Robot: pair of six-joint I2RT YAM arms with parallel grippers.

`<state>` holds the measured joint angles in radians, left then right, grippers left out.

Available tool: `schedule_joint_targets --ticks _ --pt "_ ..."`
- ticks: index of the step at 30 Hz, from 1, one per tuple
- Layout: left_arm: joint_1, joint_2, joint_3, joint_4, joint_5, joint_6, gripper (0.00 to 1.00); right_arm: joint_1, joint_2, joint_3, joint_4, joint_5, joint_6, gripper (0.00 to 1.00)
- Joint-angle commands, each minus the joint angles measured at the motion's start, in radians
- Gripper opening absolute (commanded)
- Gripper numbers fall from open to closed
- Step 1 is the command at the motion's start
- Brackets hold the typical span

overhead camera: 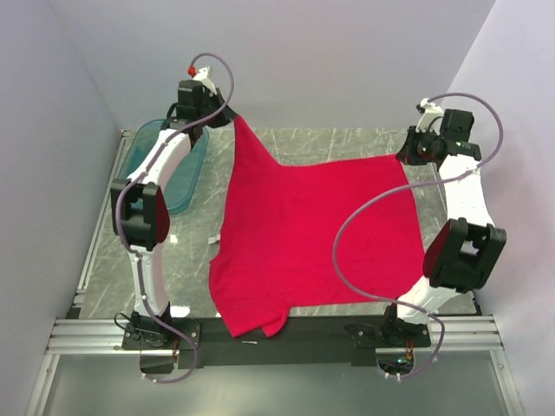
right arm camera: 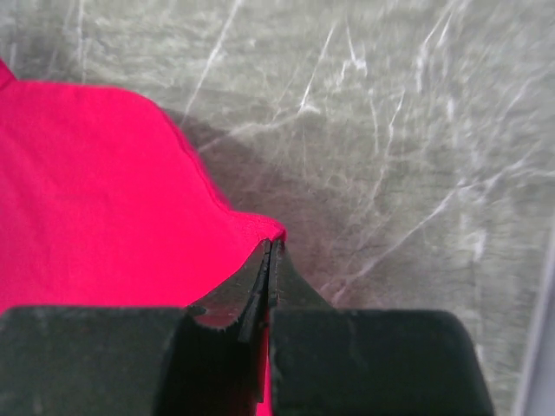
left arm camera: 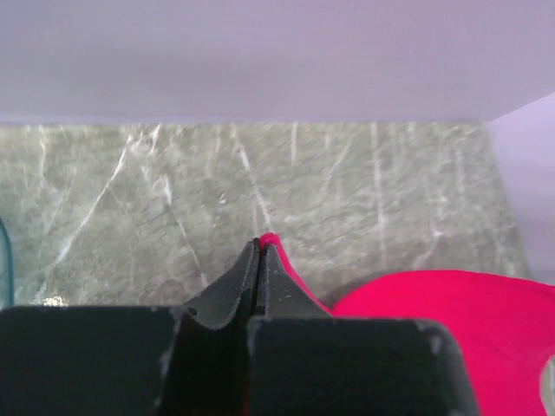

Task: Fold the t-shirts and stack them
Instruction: Flatten the tshirt out

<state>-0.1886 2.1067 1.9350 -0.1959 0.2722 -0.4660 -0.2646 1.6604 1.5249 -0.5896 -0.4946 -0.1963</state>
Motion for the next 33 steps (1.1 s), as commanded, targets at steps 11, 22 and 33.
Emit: schedule_joint_targets --ticks 11,22,33 --pt "0.003 -0.575 -0.036 0.081 -0.085 0.093 0.00 0.002 -0.249 0.725 -0.374 0.120 -0.134 0.00" --pt "0.001 -0.987 -0.004 0.269 -0.269 0.090 0.00 0.002 -0.542 0.909 -0.201 0.283 -0.022 0.00" --pt "-0.008 -1.051 -0.122 0.270 -0.284 0.093 0.00 0.002 -0.613 0.803 -0.147 0.381 -0.037 0.00"
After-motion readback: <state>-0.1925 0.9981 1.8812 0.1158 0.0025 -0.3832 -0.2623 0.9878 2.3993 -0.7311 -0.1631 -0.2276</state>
